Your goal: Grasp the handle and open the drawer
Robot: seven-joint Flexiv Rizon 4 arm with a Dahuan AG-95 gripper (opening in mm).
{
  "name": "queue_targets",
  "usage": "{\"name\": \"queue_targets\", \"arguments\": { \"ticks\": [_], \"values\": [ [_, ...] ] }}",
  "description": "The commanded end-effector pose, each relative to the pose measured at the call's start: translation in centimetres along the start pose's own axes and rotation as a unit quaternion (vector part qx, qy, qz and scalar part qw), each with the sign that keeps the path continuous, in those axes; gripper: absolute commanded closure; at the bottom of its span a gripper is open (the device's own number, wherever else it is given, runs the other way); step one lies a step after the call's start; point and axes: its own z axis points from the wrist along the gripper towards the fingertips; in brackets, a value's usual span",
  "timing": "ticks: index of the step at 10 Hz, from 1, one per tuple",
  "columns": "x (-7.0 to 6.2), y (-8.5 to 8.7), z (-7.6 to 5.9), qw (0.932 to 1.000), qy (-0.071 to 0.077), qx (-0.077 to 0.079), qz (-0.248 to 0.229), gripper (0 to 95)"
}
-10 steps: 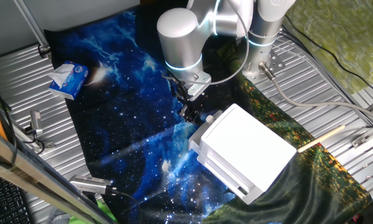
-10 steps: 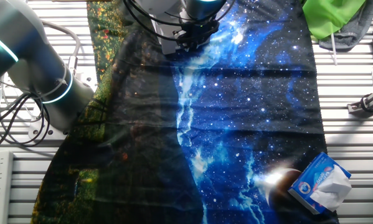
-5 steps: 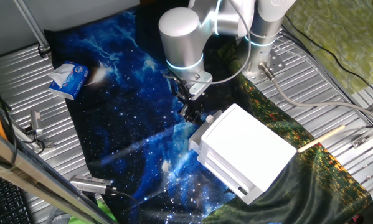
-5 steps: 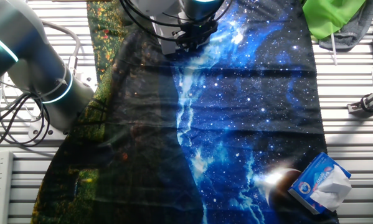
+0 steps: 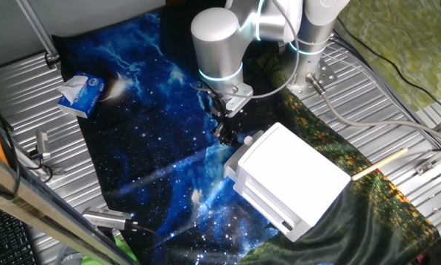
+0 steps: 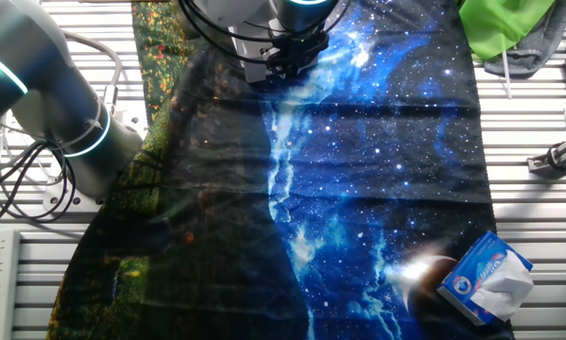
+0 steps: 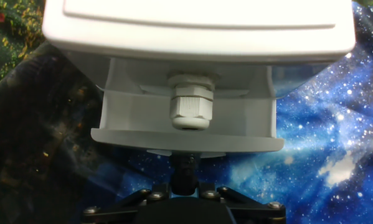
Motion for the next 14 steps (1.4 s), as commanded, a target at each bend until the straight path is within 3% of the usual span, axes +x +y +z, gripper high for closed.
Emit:
{"name": "queue_targets", "arguments": {
  "ticks": [1,11,14],
  "values": [
    [-0.08,-0.03,0.11,1.0000,-0.002,0.001,0.001,95.0],
    [-0.10,0.01,0.16,1.0000,0.003,0.000,0.006,95.0],
    [-0.10,0.01,0.16,0.9999,0.010,-0.002,0.013,95.0]
  ]
}}
